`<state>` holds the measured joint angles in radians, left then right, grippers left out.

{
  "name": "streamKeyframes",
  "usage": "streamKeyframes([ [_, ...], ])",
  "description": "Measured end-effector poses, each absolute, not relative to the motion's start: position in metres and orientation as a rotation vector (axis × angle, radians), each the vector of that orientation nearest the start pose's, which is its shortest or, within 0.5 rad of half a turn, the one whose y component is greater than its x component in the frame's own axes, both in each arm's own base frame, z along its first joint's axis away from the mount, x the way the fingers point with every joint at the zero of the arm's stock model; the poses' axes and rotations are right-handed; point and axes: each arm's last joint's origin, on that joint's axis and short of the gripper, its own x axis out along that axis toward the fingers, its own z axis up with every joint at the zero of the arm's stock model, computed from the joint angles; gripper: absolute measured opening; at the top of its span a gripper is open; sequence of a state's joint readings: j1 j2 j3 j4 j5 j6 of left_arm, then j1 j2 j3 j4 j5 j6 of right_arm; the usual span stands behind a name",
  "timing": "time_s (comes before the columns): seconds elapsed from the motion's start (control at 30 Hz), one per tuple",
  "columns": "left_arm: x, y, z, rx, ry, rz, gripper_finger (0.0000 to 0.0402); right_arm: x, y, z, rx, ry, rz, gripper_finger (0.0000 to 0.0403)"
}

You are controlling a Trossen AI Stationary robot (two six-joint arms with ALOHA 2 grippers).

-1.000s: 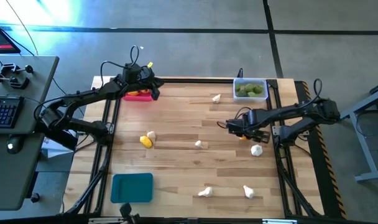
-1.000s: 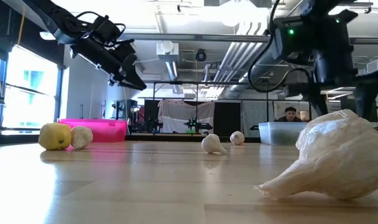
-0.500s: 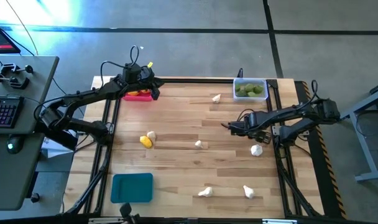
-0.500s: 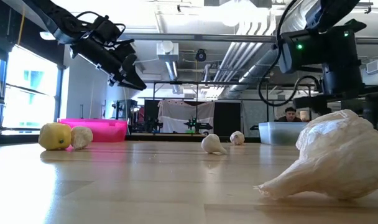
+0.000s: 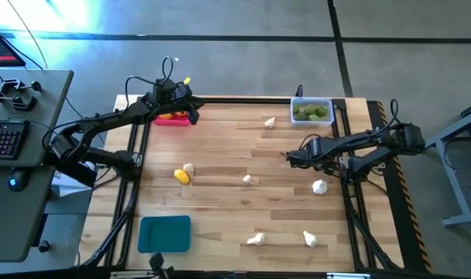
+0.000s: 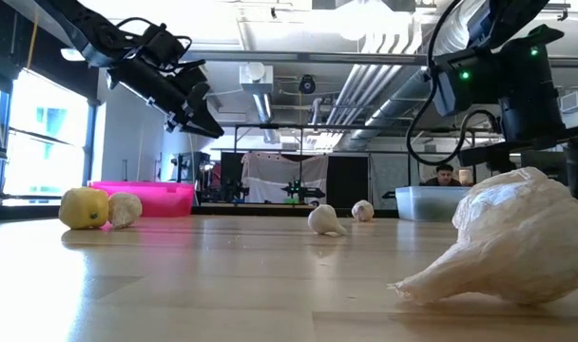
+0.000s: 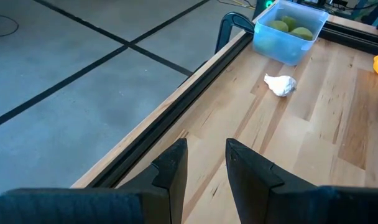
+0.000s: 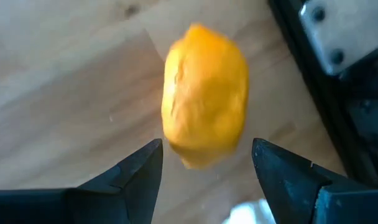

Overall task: Sort produce into baskets
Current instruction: Put the right lemon into the pink bin

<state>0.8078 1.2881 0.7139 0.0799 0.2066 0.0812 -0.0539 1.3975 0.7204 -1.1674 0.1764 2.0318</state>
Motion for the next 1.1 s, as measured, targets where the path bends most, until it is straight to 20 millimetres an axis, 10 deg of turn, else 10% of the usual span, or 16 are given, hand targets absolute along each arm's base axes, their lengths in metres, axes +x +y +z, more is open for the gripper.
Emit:
streamKeyframes([
  [0.6, 0.190, 0.190, 0.228, -0.171, 0.468, 0.569, 0.0095, 0.158, -0.025, 0.133, 1.183, 0.890, -1.859, 0.0231],
  [0.87, 0.190, 0.190, 0.228, -0.188, 0.460, 0.570, 0.0094, 0.159, -0.027, 0.134, 1.091, 0.892, -1.820, 0.0152],
  [1.1, 0.194, 0.188, 0.237, -0.273, 0.321, 0.324, 0.0077, 0.194, -0.033, 0.159, 0.921, 0.906, -1.481, 0.0152],
])
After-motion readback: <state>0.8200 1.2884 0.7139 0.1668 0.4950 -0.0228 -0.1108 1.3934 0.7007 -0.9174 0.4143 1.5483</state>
